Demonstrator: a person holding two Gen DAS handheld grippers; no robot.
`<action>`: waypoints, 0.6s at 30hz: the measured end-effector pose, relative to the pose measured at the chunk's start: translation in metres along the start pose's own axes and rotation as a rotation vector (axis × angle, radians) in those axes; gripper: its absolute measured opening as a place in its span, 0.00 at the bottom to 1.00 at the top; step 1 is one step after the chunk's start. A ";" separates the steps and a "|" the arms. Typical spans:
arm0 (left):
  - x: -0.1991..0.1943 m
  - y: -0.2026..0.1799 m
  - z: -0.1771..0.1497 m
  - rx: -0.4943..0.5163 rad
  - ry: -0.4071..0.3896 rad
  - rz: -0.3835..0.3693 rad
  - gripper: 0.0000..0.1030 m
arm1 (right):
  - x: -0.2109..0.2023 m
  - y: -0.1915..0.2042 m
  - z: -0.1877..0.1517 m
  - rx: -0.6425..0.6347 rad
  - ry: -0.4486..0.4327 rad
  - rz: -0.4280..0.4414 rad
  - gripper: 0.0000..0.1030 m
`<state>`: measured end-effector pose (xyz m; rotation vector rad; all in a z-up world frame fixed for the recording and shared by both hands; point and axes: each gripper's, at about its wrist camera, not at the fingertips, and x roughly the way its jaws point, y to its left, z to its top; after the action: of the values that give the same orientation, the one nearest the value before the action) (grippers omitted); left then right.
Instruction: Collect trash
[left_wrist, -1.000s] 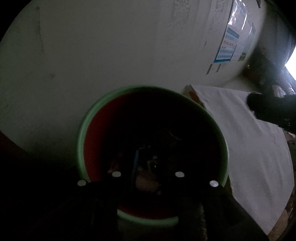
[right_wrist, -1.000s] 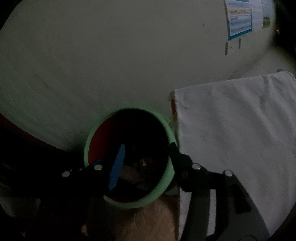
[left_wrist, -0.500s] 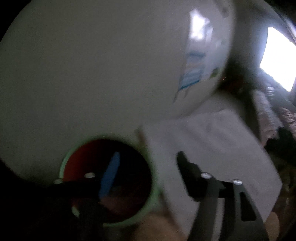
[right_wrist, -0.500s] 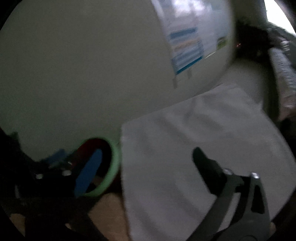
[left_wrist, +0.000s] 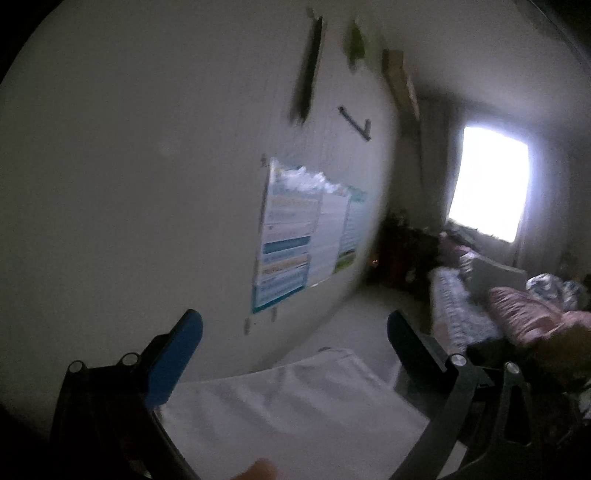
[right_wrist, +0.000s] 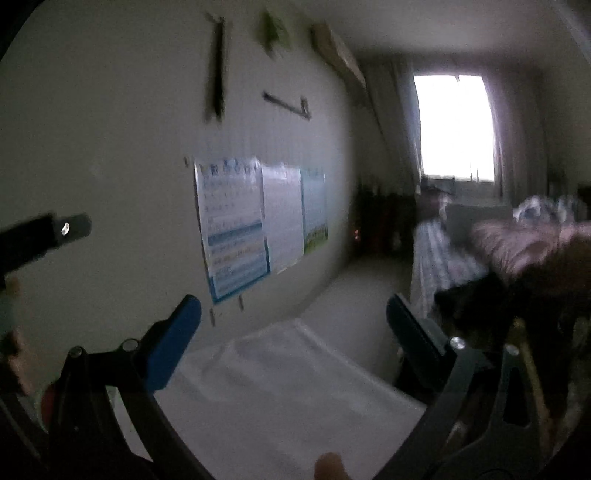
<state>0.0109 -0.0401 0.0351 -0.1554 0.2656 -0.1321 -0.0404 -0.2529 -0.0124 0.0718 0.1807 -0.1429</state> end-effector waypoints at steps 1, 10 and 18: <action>-0.004 -0.003 0.000 0.003 0.005 -0.013 0.93 | 0.000 0.000 0.000 -0.006 0.007 -0.010 0.96; 0.002 -0.013 -0.007 0.109 0.084 0.050 0.92 | 0.003 0.004 -0.009 0.015 0.108 0.069 0.96; -0.001 -0.001 -0.008 0.106 0.100 0.062 0.93 | 0.011 0.009 -0.016 0.048 0.164 0.073 0.96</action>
<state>0.0079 -0.0424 0.0275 -0.0353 0.3623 -0.0919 -0.0315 -0.2442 -0.0296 0.1381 0.3382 -0.0685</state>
